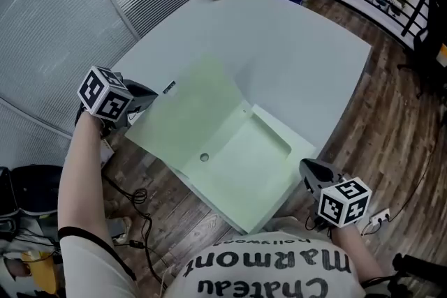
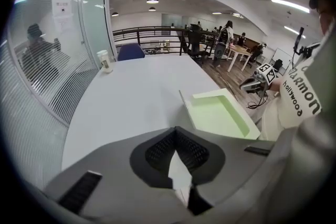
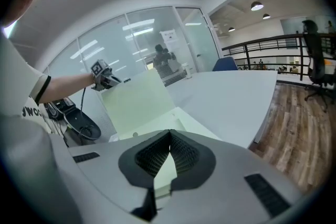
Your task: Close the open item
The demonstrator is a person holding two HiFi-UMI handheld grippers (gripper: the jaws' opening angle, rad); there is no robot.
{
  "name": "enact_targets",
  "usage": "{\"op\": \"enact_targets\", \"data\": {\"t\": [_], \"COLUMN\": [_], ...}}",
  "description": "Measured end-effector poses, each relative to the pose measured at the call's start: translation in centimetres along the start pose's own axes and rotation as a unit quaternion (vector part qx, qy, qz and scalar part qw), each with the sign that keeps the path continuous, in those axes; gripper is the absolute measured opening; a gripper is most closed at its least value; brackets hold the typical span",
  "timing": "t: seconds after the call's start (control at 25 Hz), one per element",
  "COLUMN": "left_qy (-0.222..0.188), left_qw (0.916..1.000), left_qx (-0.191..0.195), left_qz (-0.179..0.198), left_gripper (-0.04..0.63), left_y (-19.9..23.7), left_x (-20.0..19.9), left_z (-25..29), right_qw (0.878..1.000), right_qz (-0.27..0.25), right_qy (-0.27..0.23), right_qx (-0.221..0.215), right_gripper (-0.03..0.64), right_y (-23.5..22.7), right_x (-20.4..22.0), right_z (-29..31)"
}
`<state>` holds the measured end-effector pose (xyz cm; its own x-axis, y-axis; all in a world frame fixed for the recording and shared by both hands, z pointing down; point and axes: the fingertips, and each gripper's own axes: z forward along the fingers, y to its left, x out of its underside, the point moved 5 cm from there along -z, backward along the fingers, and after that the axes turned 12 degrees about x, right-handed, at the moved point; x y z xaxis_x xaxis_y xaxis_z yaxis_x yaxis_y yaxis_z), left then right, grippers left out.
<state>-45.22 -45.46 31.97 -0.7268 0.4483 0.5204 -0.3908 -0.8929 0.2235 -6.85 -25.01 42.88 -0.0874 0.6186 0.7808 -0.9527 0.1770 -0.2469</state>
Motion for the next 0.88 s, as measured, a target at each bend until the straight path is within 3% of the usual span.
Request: {"op": "enact_targets", "data": {"t": [0.28, 0.88], "left_qy": [0.003, -0.007], "left_qw": [0.9996, 0.9993], "left_qx": [-0.011, 0.026], "left_qz": [0.026, -0.026], "left_gripper": [-0.008, -0.006], "left_y": [-8.9, -21.9], "left_x": [-2.8, -4.3], "left_z": [2.4, 12.3], "right_qw": [0.998, 0.988], "right_qz": [-0.016, -0.023], "right_qy": [0.004, 0.027], "right_qx": [-0.059, -0.15], "right_gripper": [0.002, 0.003], "right_y": [-2.5, -8.5], "right_x": [-0.2, 2.4], "right_z": [-1.7, -6.2]}}
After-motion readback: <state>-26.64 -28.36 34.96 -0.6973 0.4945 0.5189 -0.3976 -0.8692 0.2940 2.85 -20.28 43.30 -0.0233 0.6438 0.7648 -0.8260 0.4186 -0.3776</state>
